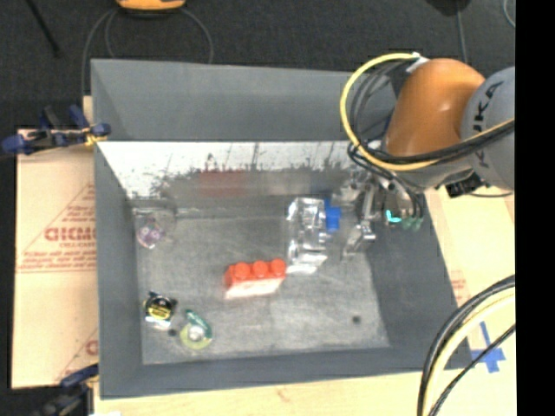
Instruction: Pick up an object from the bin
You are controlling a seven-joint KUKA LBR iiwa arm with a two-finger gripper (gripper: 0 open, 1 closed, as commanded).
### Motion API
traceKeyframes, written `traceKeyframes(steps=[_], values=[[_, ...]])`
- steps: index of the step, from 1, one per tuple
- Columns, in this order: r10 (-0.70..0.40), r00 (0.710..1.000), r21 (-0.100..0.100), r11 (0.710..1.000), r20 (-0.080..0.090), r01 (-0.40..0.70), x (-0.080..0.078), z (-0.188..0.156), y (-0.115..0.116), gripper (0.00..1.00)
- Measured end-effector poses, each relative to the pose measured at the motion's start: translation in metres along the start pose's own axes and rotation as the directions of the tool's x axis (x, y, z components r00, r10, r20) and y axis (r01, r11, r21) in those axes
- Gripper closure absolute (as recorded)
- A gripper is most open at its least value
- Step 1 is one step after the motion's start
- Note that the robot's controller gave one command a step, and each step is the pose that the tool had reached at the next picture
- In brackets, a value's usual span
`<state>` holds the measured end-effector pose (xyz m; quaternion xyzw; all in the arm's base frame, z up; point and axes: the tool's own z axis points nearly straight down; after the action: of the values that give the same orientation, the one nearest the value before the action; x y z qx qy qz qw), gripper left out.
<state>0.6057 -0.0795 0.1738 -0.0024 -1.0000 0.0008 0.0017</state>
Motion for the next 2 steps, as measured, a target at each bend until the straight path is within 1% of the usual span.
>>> traceKeyframes(steps=[1,2], values=[[-0.139,0.99,-0.001,0.99,0.024,0.139,-0.016,0.06,0.049,0.0],[0.088,0.996,-0.002,0.996,0.011,-0.088,-0.011,0.093,0.093,0.0]])
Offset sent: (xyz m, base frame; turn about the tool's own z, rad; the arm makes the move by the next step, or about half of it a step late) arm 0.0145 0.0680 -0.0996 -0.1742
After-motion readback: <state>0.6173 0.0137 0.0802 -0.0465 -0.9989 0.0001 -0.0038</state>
